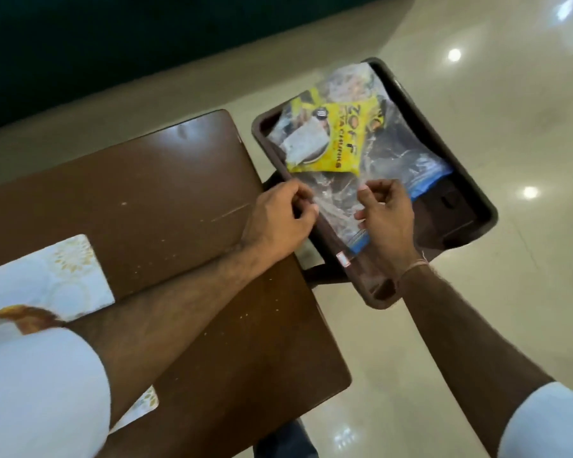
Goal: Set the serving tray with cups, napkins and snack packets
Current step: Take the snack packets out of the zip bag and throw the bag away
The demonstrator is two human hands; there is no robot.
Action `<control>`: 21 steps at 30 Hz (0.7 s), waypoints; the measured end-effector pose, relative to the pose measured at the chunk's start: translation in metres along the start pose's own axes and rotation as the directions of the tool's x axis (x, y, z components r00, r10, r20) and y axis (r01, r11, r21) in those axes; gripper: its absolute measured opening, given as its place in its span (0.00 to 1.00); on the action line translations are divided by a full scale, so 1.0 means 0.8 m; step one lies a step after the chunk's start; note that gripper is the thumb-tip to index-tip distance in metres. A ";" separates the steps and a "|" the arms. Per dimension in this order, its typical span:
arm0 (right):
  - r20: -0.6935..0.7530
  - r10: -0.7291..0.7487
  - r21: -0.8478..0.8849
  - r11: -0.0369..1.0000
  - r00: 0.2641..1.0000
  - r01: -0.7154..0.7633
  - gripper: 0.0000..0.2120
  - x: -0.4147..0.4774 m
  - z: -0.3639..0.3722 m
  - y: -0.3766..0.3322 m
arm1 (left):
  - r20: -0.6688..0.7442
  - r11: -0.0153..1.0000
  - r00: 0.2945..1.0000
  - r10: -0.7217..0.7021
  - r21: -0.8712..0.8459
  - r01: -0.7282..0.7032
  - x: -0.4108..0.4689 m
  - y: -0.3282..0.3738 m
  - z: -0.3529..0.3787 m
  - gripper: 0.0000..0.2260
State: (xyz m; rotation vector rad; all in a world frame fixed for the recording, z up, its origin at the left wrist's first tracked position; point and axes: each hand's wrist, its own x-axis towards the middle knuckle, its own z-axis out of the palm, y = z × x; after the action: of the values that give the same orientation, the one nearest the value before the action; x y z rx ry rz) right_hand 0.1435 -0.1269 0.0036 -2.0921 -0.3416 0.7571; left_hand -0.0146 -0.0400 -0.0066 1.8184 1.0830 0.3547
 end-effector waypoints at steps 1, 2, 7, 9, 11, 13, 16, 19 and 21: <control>-0.059 0.050 0.017 0.999 0.997 -0.049 0.08 0.011 -0.015 0.007 | 0.020 0.999 0.999 0.039 0.014 -0.039 0.011 0.014 0.020 0.06; -0.117 0.093 0.031 0.995 0.989 -0.090 0.09 0.017 -0.028 0.014 | 0.043 0.997 0.997 0.070 0.033 -0.071 0.020 0.026 0.038 0.06; -0.216 0.257 0.243 0.948 0.942 -0.203 0.10 0.043 -0.069 0.035 | 0.178 0.973 0.980 0.094 0.191 -0.128 0.047 0.067 0.120 0.19; -0.108 0.311 0.437 0.868 0.944 -0.236 0.13 0.052 -0.074 0.037 | 0.225 0.947 0.972 0.072 0.289 -0.138 0.053 0.072 0.140 0.25; -0.029 0.299 0.487 0.838 0.954 -0.248 0.18 0.059 -0.074 0.037 | 0.213 0.933 0.975 0.068 0.333 -0.138 0.057 0.074 0.152 0.20; 0.027 0.280 0.501 0.827 0.960 -0.255 0.19 0.066 -0.071 0.035 | 0.141 0.946 0.988 0.065 0.308 -0.106 0.058 0.077 0.153 0.11; 0.129 0.248 0.538 0.796 0.960 -0.277 0.12 0.084 -0.060 0.031 | 0.016 0.990 0.999 0.045 0.131 -0.047 0.064 0.078 0.144 0.05; 0.212 0.156 0.529 0.811 0.965 -0.248 0.09 0.096 -0.039 0.016 | -0.021 0.990 0.998 0.051 -0.133 -0.053 0.066 0.085 0.126 0.06; 0.226 0.117 0.461 0.862 0.967 -0.212 0.14 0.106 -0.022 0.005 | -0.005 0.972 0.997 0.073 -0.223 -0.072 0.070 0.092 0.111 0.06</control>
State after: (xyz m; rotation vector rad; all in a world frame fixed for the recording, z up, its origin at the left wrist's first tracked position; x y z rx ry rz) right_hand 0.2205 -0.0990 -0.0247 -1.5897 -0.0589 1.0326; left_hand 0.1120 -0.0582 -0.0009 1.6598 0.9367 0.4967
